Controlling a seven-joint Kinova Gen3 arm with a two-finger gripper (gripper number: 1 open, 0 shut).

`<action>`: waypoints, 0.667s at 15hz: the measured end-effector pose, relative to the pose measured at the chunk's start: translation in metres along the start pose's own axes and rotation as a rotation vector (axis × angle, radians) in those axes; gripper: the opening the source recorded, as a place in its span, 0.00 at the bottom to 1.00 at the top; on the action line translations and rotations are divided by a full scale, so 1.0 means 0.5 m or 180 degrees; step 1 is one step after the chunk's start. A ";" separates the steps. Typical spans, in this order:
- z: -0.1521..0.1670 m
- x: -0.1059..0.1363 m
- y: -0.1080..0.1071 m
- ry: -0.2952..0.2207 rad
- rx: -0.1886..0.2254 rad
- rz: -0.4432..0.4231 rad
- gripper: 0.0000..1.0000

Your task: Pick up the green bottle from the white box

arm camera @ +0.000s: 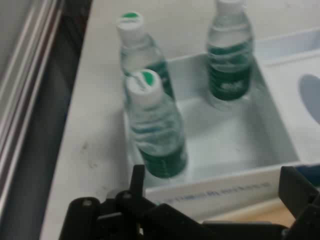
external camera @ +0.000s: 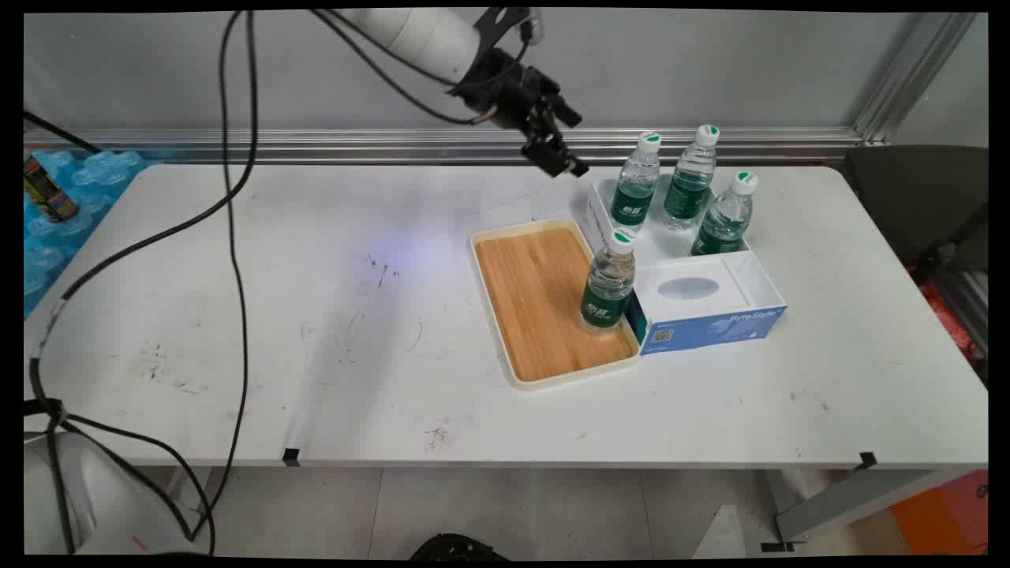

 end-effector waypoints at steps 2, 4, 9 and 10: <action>0.025 0.008 -0.028 0.0044 0.0041 -0.0009 1.00; 0.049 0.014 -0.047 0.0081 0.0061 -0.0019 1.00; 0.118 0.027 -0.074 0.0172 0.0055 -0.0059 1.00; 0.132 0.028 -0.077 0.0189 0.0046 -0.0071 1.00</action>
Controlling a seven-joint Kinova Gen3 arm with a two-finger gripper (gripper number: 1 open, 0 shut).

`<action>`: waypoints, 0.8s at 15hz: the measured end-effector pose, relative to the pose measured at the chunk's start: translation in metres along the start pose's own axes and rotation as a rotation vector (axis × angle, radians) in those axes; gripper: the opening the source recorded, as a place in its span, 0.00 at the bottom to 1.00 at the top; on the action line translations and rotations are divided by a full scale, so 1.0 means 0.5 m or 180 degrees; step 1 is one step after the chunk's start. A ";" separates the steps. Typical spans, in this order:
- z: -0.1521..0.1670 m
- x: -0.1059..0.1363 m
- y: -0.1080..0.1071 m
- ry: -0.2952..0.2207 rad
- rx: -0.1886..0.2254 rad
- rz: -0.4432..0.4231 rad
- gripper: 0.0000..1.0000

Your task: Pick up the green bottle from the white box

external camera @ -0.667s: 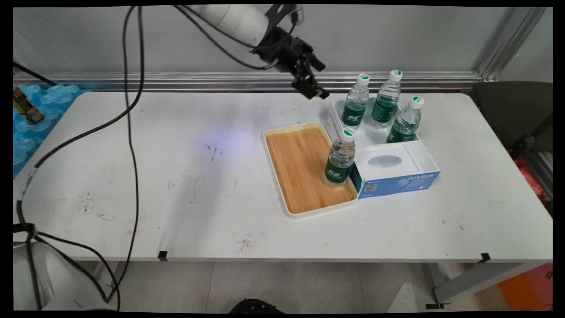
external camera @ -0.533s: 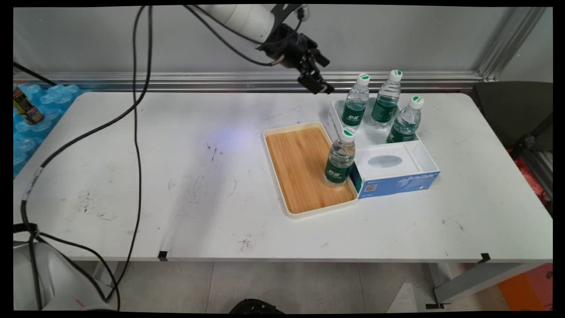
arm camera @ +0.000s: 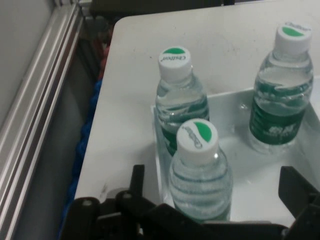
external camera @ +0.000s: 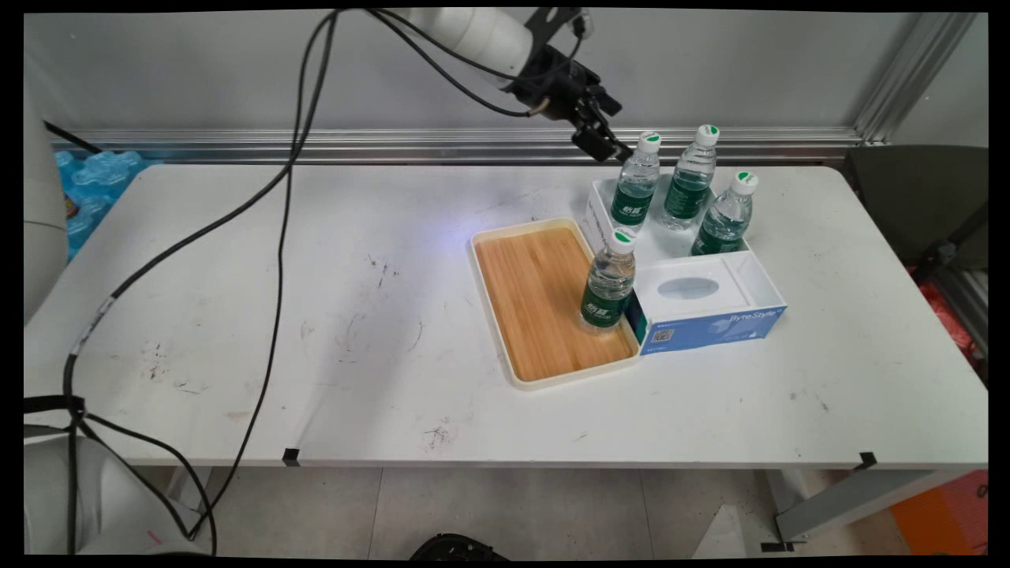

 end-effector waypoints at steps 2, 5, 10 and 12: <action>0.021 0.000 -0.003 0.0019 -0.0009 -0.0017 1.00; 0.058 -0.006 -0.006 0.0036 -0.0013 -0.0057 1.00; 0.106 -0.026 -0.008 0.0031 0.0000 -0.0070 1.00; 0.122 -0.032 -0.008 0.0041 0.0011 -0.0051 1.00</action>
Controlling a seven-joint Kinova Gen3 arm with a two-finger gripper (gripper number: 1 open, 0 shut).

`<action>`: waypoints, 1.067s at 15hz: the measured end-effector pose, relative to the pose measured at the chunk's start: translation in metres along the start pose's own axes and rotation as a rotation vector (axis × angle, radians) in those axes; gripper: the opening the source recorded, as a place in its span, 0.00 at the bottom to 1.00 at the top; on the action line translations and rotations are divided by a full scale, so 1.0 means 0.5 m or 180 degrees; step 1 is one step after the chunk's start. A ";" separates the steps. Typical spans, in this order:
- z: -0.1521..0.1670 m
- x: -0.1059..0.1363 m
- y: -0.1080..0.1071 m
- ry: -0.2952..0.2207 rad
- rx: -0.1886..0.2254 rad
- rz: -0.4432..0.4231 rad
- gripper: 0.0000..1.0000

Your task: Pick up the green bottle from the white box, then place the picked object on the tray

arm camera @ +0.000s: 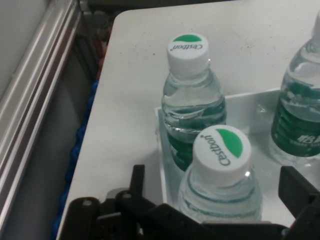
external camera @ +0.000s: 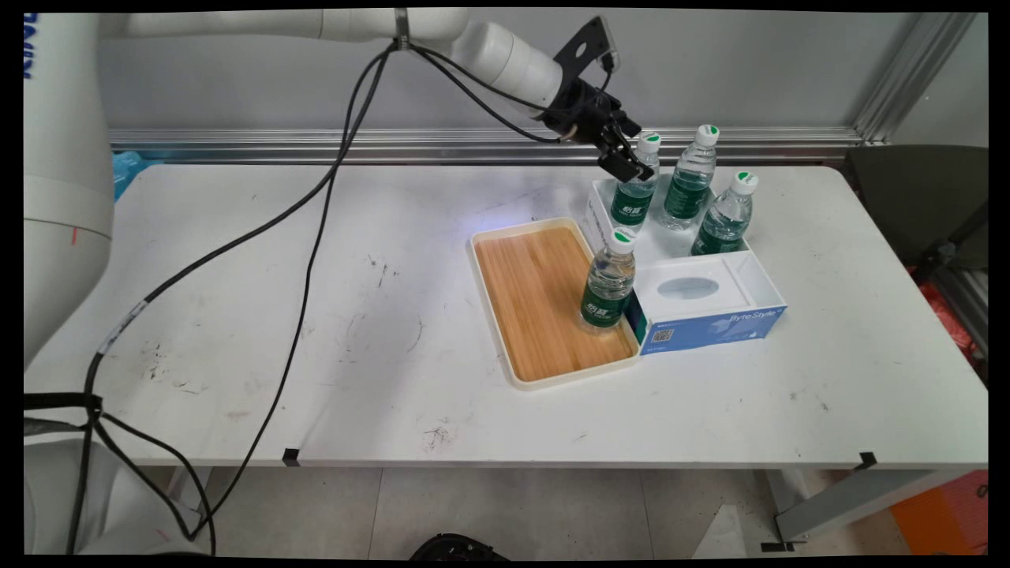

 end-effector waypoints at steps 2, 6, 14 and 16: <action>0.013 -0.005 0.000 0.0008 0.0003 0.0016 1.00; 0.033 -0.015 0.003 0.0014 -0.0001 0.0044 1.00; 0.044 -0.029 0.013 0.0011 -0.0053 0.0072 0.00; 0.041 -0.028 0.012 0.0017 -0.0054 0.0082 0.00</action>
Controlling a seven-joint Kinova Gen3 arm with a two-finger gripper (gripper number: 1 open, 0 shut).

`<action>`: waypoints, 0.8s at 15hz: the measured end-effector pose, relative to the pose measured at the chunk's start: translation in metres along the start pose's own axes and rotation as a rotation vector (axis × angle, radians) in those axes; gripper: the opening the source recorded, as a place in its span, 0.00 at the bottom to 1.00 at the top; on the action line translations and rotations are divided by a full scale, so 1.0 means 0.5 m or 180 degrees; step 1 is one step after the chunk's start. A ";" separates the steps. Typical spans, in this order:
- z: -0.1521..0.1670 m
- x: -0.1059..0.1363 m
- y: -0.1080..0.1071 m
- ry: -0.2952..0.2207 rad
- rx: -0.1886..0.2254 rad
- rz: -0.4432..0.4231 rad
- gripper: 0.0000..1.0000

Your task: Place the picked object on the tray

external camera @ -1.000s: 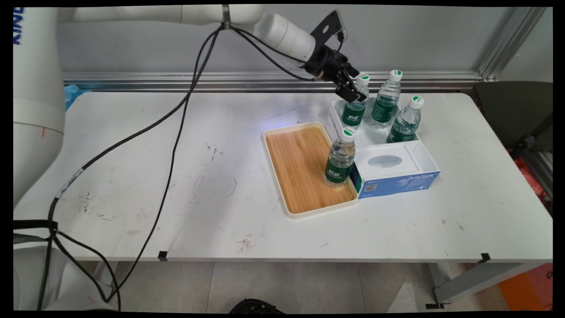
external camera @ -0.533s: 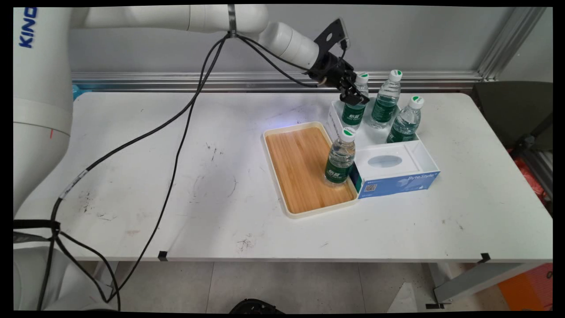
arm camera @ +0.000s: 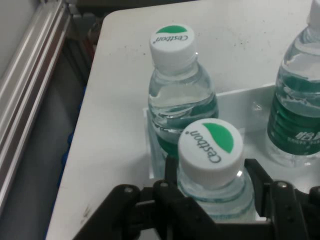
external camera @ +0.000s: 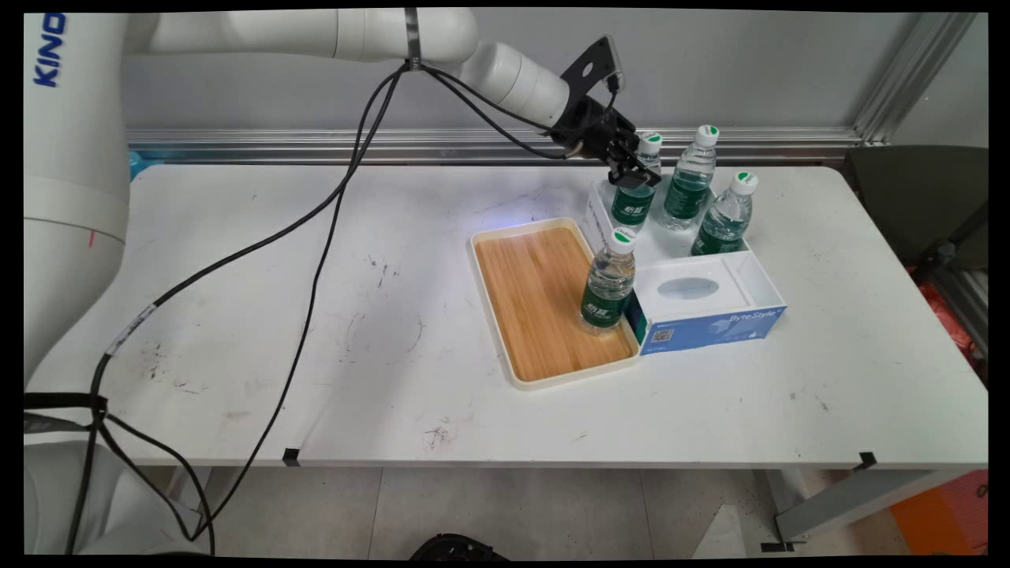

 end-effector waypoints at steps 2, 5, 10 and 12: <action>-0.006 0.005 -0.002 0.0013 -0.0001 0.0010 0.00; -0.023 0.031 -0.009 0.0084 0.0002 0.0034 0.00; -0.065 0.082 -0.010 0.0212 0.0000 0.0038 0.00; -0.092 0.103 0.000 0.0244 -0.0024 0.0020 0.00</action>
